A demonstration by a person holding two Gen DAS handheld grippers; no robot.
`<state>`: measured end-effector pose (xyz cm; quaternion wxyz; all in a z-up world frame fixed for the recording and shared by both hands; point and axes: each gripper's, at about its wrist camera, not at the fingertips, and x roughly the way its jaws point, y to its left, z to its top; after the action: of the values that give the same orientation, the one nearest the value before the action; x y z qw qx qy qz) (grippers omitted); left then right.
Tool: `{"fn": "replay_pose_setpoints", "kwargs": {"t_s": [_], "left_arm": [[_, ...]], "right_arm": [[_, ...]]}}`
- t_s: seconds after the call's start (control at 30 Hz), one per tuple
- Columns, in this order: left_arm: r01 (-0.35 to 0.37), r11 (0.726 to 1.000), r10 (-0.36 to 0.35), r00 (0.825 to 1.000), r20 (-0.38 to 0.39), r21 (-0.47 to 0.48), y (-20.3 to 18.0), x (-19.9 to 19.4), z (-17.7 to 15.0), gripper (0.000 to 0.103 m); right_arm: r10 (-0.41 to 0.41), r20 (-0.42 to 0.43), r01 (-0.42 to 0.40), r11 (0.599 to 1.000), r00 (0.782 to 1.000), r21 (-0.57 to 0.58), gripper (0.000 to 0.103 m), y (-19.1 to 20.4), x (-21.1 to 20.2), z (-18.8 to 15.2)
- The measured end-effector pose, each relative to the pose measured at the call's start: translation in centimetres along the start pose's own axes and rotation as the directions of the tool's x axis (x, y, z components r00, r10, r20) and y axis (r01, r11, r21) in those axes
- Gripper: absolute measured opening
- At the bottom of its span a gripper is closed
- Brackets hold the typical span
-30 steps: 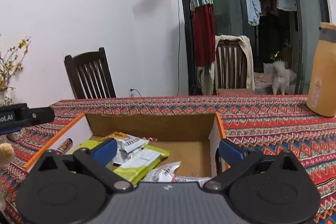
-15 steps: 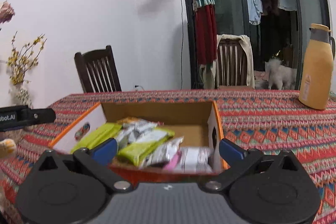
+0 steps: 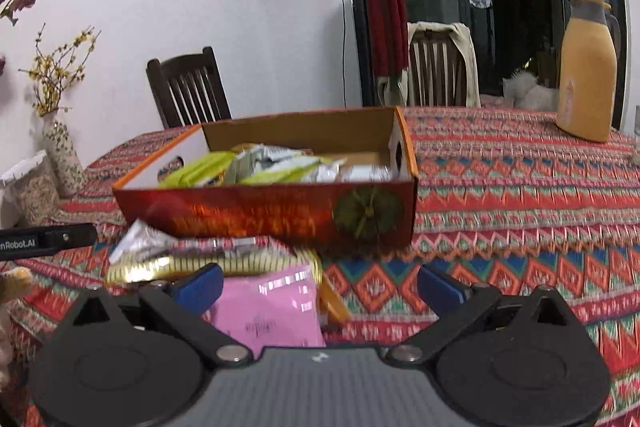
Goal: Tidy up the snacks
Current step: 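Move both grippers back over the snack pile, then grasp the pink packet with the right gripper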
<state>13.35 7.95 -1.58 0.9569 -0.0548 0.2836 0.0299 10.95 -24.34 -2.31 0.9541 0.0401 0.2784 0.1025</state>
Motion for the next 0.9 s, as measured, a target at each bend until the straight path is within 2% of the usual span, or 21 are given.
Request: {"fn": "replay_pose_setpoints", "kwargs": {"t_s": [0.17,0.3,0.37,0.67,0.9], "left_arm": [[-0.044,0.999,0.044,0.999,0.008,-0.021,0.8,1.0,-1.6,0.103],[-0.021,0.999,0.022,0.999,0.03,-0.024,0.8,0.8,-1.7,0.103],[-0.017,1.0,0.018,1.0,0.018,-0.024,0.8,1.1,-1.8,0.103],[0.012,0.998,-0.011,1.0,0.015,-0.057,1.4,1.1,-1.8,0.103],[0.019,0.998,-0.018,1.0,0.02,-0.063,1.5,1.0,-1.9,0.103]], "right_arm": [[-0.022,-0.044,0.022,1.0,0.999,0.007,0.103,-0.6,0.3,-1.5],[-0.033,-0.053,0.034,0.999,0.998,0.017,0.103,-0.9,0.2,-1.9],[-0.034,-0.048,0.035,0.999,0.998,0.023,0.103,-1.0,0.1,-1.8],[0.008,-0.045,-0.008,1.0,0.999,0.003,0.103,0.6,0.8,-1.2],[0.019,-0.08,-0.02,1.0,0.997,-0.004,0.103,1.5,2.1,-1.5]]}}
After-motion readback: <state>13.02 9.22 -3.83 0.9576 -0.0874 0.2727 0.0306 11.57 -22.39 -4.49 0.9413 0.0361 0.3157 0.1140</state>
